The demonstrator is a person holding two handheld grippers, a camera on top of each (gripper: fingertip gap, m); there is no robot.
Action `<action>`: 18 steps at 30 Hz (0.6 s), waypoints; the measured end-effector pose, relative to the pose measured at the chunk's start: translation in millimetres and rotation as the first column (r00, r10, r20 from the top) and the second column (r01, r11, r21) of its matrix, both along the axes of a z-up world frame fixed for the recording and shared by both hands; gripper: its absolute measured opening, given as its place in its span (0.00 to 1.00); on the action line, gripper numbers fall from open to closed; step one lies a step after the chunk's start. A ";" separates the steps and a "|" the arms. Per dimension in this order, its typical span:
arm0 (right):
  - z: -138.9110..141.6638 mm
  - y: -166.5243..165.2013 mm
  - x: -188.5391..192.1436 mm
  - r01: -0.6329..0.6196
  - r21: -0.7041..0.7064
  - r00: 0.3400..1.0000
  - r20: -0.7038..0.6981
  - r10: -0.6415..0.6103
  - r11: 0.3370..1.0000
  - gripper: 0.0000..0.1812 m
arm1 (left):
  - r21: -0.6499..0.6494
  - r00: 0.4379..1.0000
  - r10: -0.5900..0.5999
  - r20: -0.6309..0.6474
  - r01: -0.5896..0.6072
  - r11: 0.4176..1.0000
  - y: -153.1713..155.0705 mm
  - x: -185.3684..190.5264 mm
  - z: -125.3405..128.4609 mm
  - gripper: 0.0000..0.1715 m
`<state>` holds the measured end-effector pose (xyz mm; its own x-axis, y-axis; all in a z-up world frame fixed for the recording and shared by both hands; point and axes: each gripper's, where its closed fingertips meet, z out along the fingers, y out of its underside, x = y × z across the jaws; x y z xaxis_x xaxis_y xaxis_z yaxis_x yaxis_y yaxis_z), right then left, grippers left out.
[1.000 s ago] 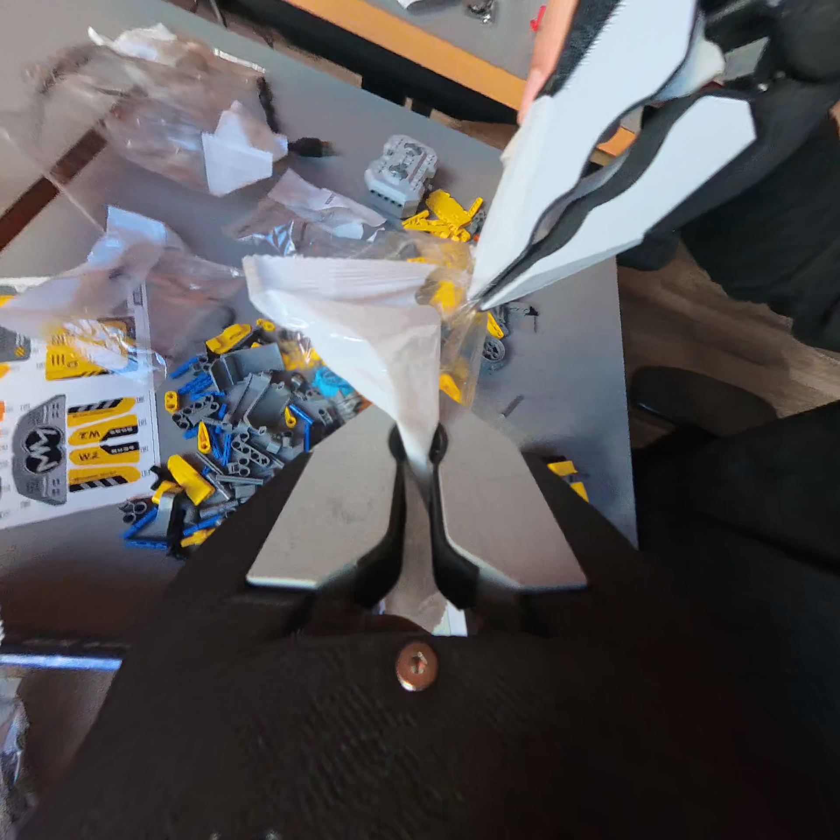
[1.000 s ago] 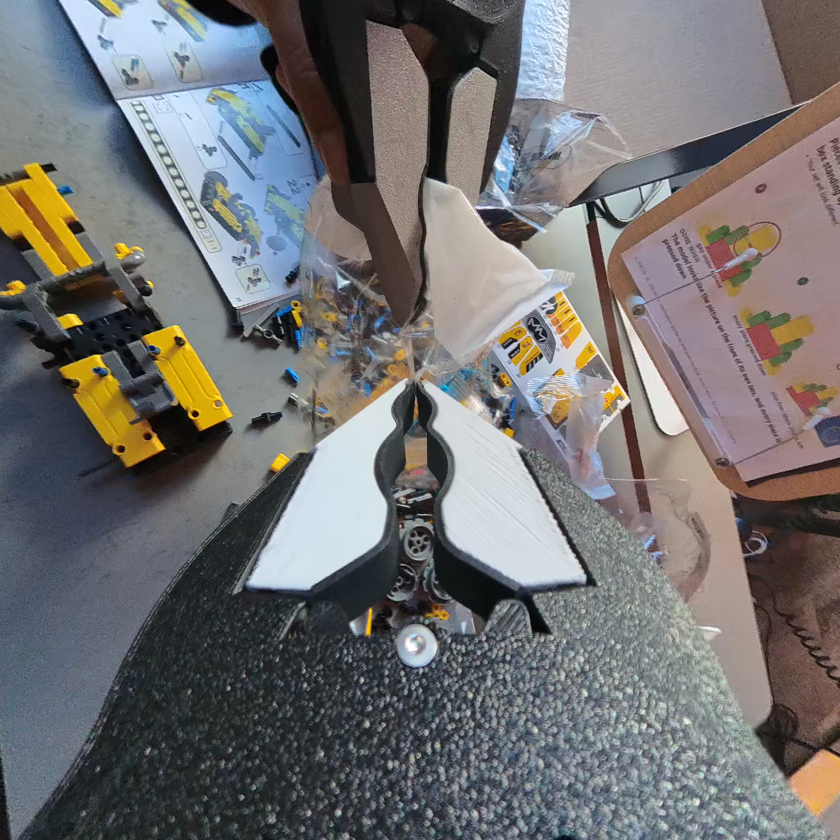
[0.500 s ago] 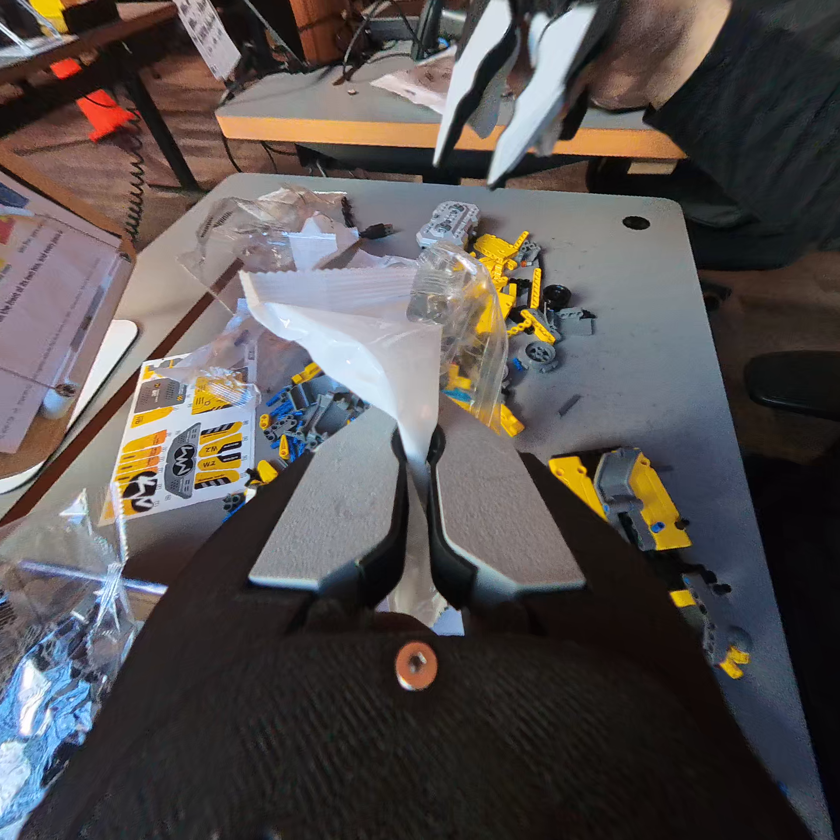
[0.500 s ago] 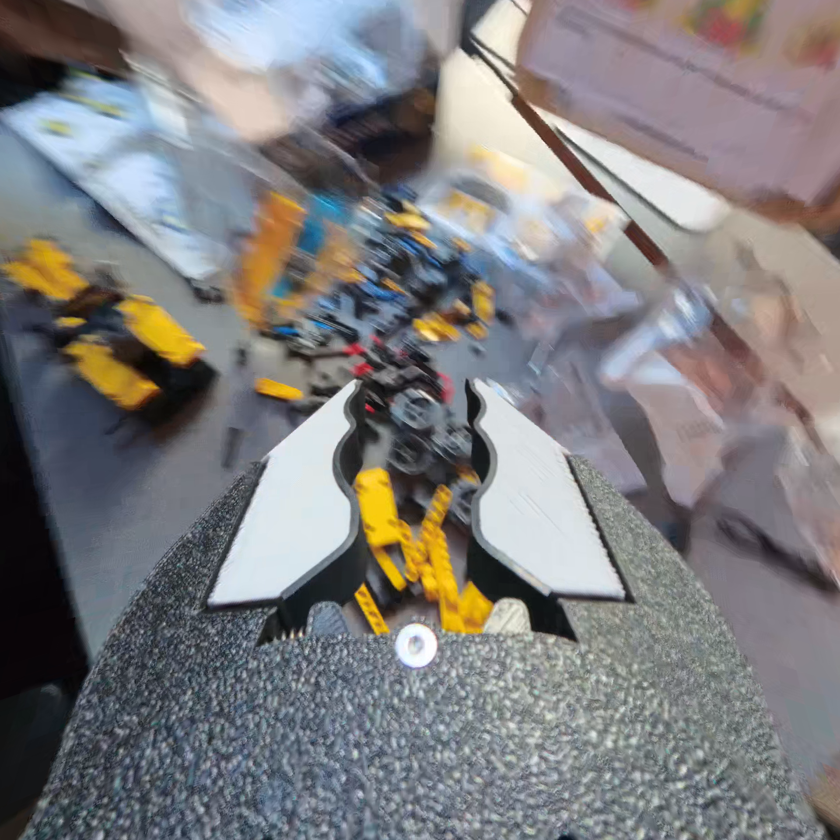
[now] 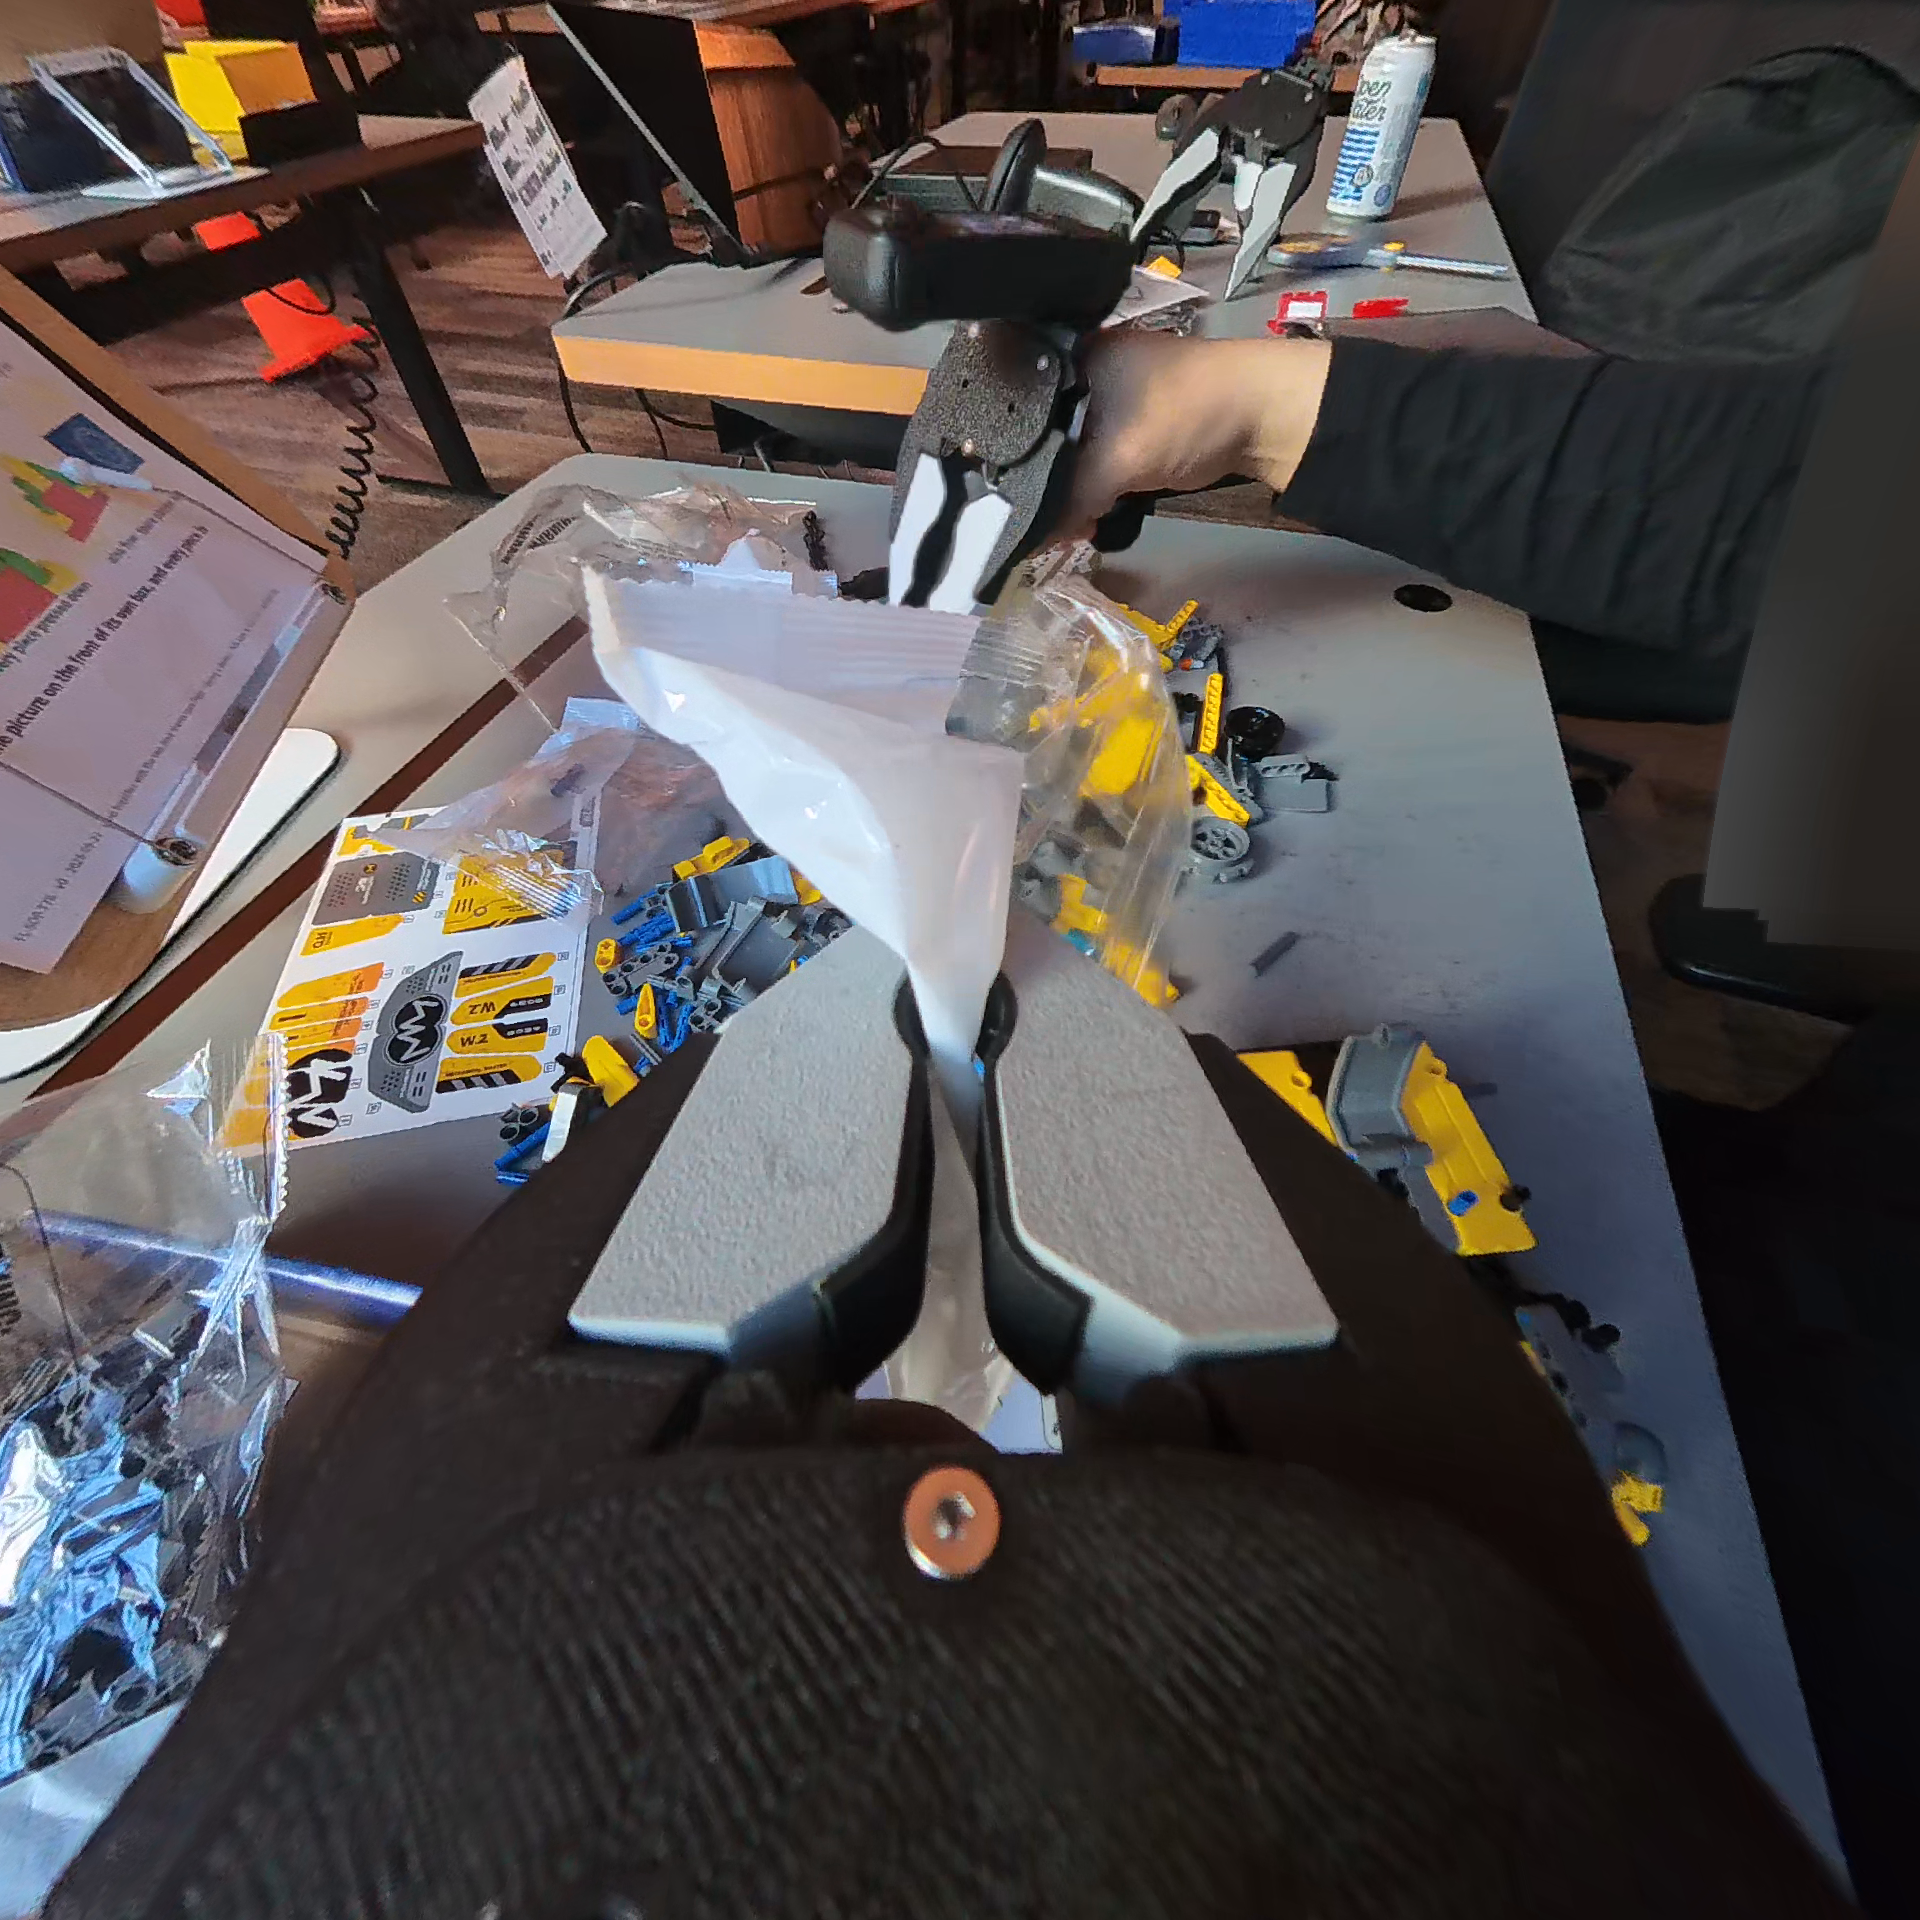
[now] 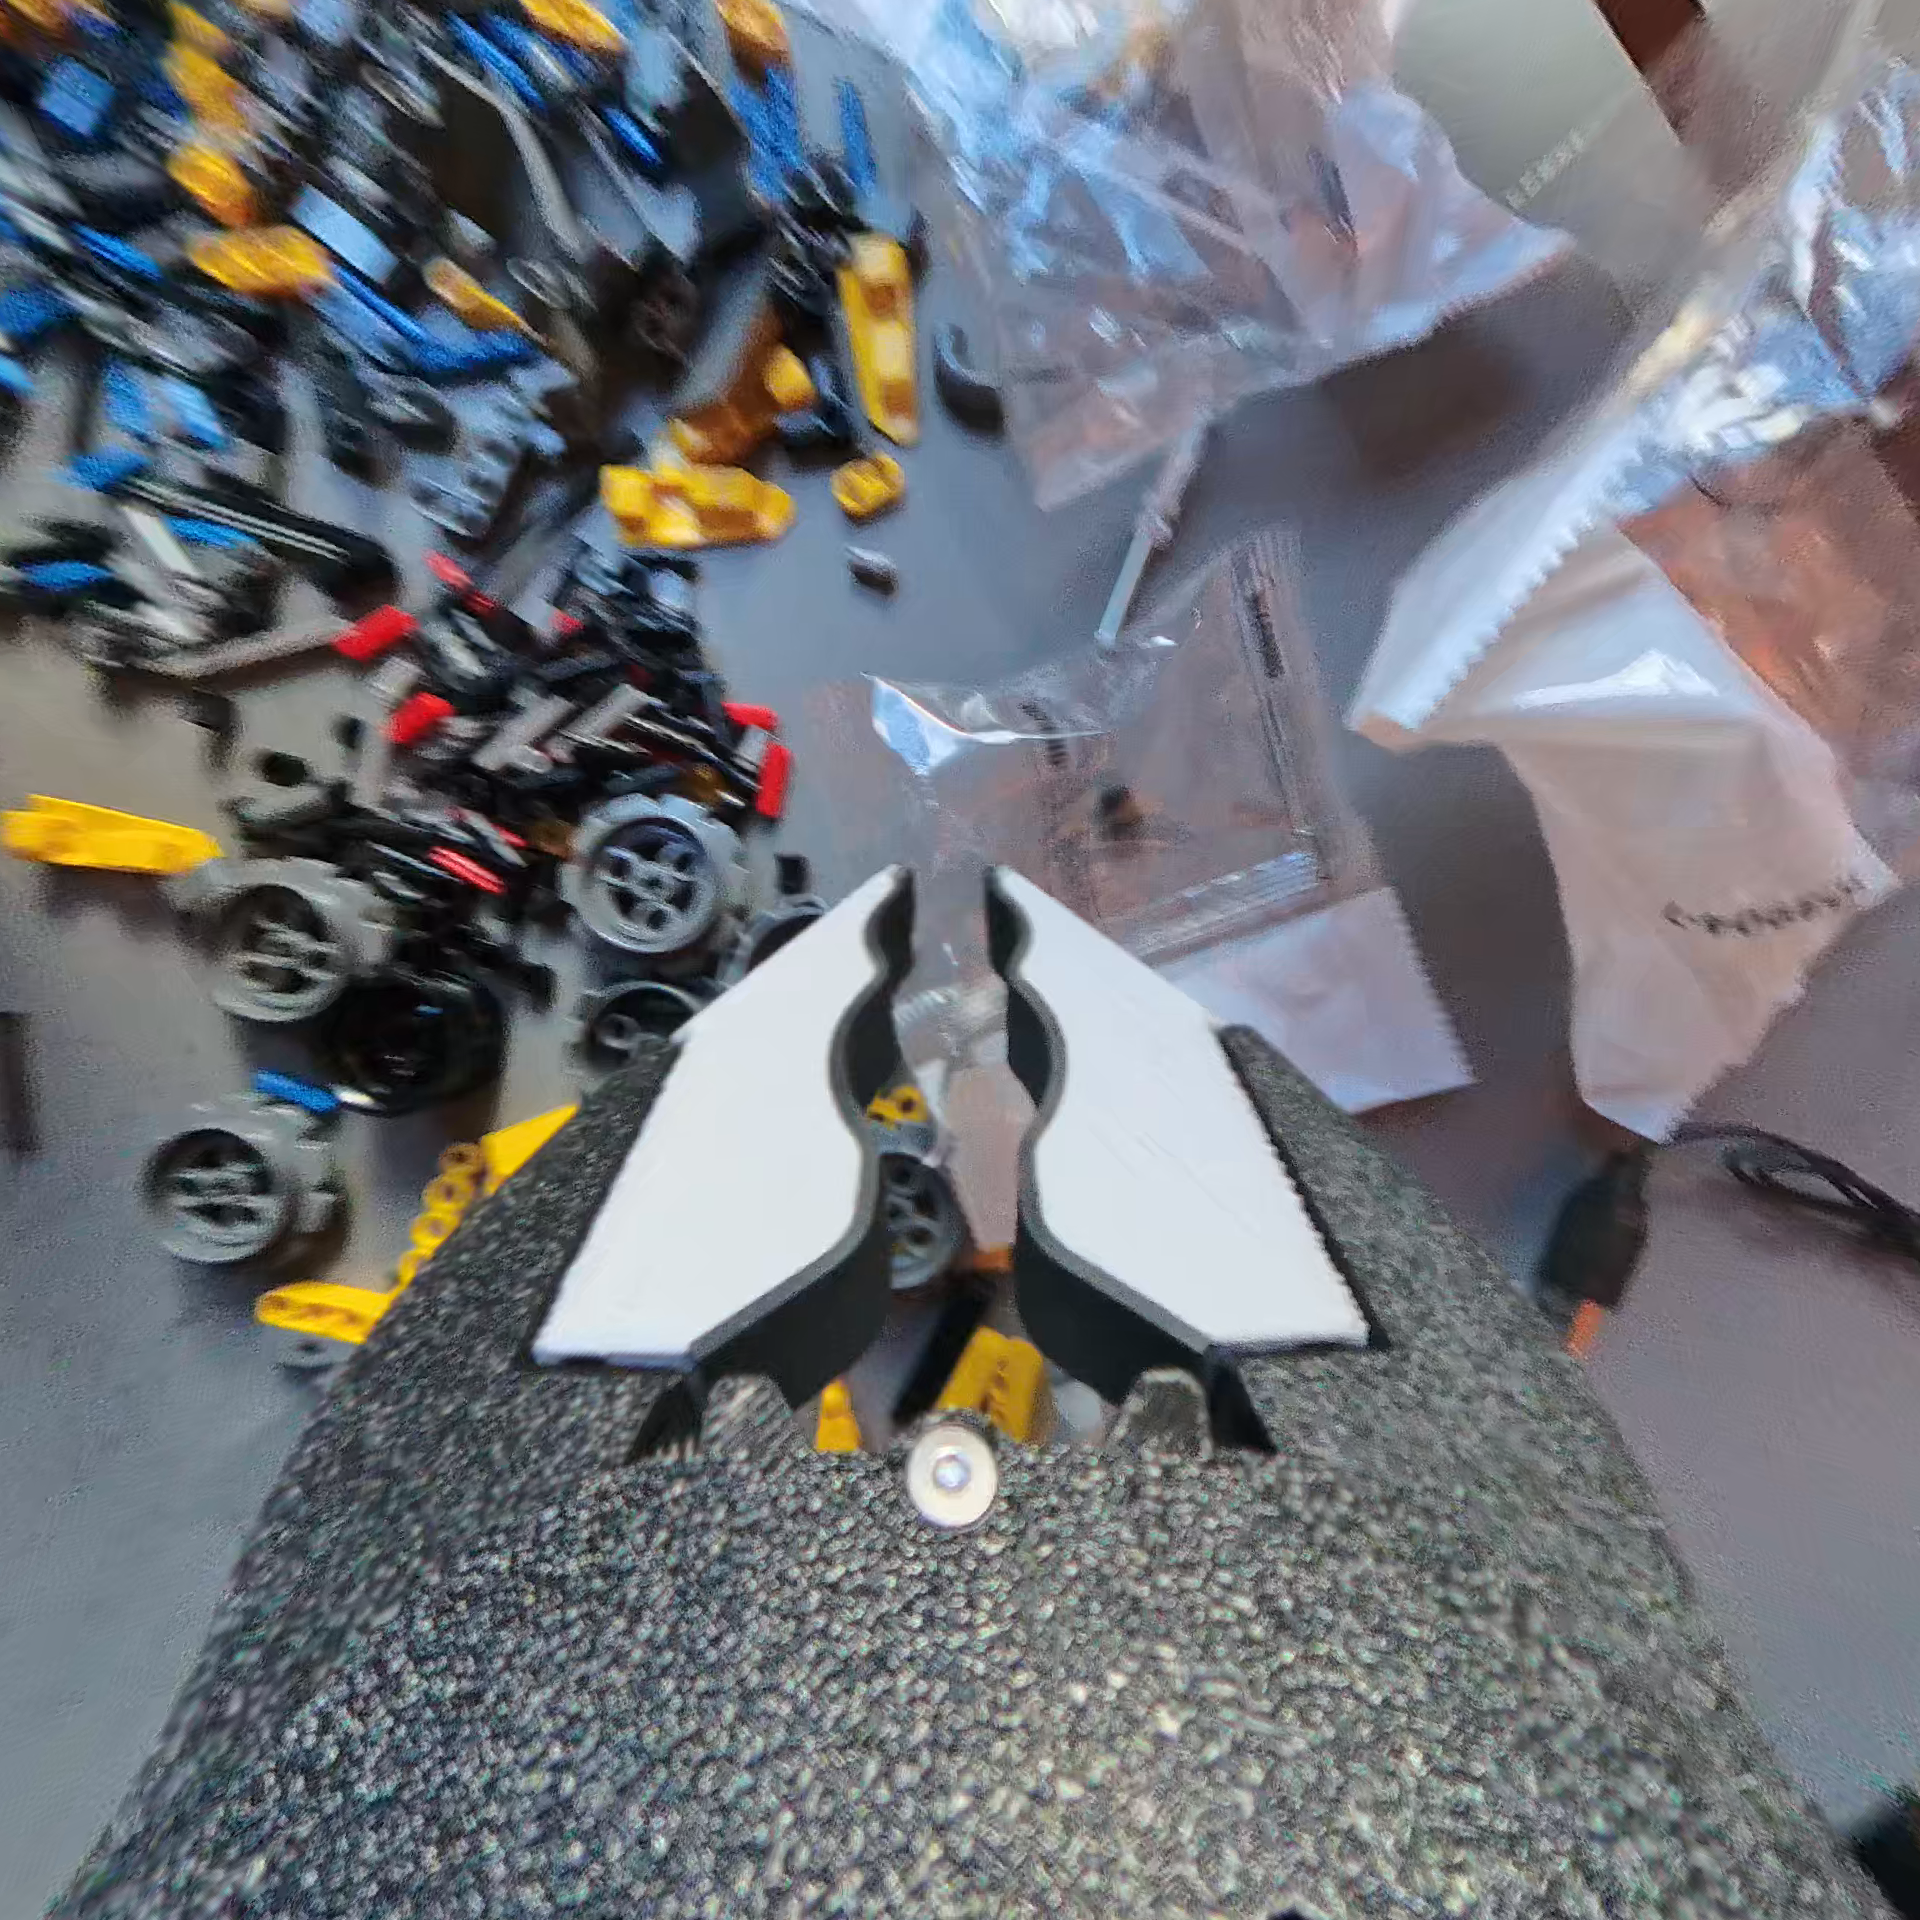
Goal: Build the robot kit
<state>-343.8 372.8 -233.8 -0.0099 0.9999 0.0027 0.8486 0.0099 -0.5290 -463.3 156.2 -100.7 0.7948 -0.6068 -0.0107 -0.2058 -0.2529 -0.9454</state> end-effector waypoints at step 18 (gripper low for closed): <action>-18.5 91.3 20.8 0.561 -0.365 0.828 0.268 -0.493 0.743 0.35 | 0.016 1.000 0.011 0.017 -0.011 1.000 -7.9 -5.3 0.5 0.00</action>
<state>-323.0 464.1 -252.3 0.5528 0.7493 -0.3647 0.7182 -0.6503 -0.2474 -468.6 148.3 -100.2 0.8015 -0.5979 -0.0070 -0.1872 -0.2398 -0.9526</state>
